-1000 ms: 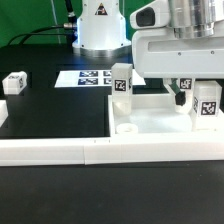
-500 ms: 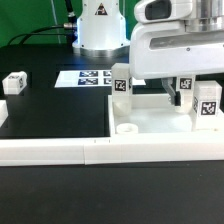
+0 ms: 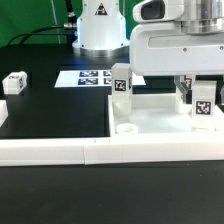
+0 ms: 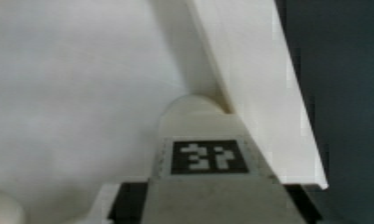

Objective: Assemble square table

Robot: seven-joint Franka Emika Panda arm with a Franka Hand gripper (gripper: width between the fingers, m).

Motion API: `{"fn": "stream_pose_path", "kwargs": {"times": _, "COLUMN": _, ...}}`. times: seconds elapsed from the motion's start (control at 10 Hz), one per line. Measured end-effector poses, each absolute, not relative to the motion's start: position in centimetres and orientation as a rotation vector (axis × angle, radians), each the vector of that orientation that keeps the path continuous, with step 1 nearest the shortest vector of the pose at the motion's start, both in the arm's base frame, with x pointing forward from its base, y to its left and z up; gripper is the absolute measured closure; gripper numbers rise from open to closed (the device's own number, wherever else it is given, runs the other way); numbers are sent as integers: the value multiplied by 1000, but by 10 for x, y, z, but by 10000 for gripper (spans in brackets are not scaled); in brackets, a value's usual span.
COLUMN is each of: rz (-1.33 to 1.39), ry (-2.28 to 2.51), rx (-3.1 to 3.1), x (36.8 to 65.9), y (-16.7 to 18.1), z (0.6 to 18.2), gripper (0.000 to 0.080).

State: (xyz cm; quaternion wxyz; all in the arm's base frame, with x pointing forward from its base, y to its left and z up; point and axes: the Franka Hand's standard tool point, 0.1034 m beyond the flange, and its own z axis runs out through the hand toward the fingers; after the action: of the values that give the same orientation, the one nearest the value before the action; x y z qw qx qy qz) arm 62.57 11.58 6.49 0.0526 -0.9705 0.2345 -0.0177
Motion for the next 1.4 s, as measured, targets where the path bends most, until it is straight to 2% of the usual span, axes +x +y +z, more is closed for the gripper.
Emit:
{"fn": "stream_pose_path", "kwargs": {"times": 0.1, "rz": -47, "ry": 848, "rx": -2913, "x": 626, "y": 116, "z": 65, "gripper": 511}}
{"fn": "stream_pose_path", "kwargs": {"times": 0.5, "rz": 79, "ry": 1931, "rx": -2329, "x": 629, "y": 122, "z": 65, "gripper": 511}}
{"fn": "stream_pose_path", "kwargs": {"times": 0.8, "rz": 145, "ry": 2276, "rx": -1933, "x": 630, "y": 121, "z": 64, "gripper": 509}}
{"fn": "stream_pose_path", "kwargs": {"times": 0.9, "rz": 146, "ry": 2277, "rx": -1934, "x": 630, "y": 121, "z": 64, "gripper": 431}}
{"fn": "stream_pose_path", "kwargs": {"times": 1.0, "rz": 143, "ry": 2246, "rx": -1966, "x": 630, "y": 121, "z": 63, "gripper": 431}}
{"fn": "stream_pose_path", "kwargs": {"times": 1.1, "rz": 141, "ry": 2236, "rx": -1979, "x": 630, "y": 121, "z": 63, "gripper": 240}}
{"fn": "stream_pose_path", "kwargs": {"times": 1.2, "rz": 119, "ry": 2053, "rx": -2166, "x": 629, "y": 120, "z": 62, "gripper": 240}}
{"fn": "stream_pose_path", "kwargs": {"times": 1.3, "rz": 83, "ry": 1765, "rx": -2407, "x": 629, "y": 118, "z": 62, "gripper": 168}}
{"fn": "stream_pose_path", "kwargs": {"times": 1.4, "rz": 69, "ry": 1590, "rx": -2524, "x": 628, "y": 118, "z": 62, "gripper": 153}}
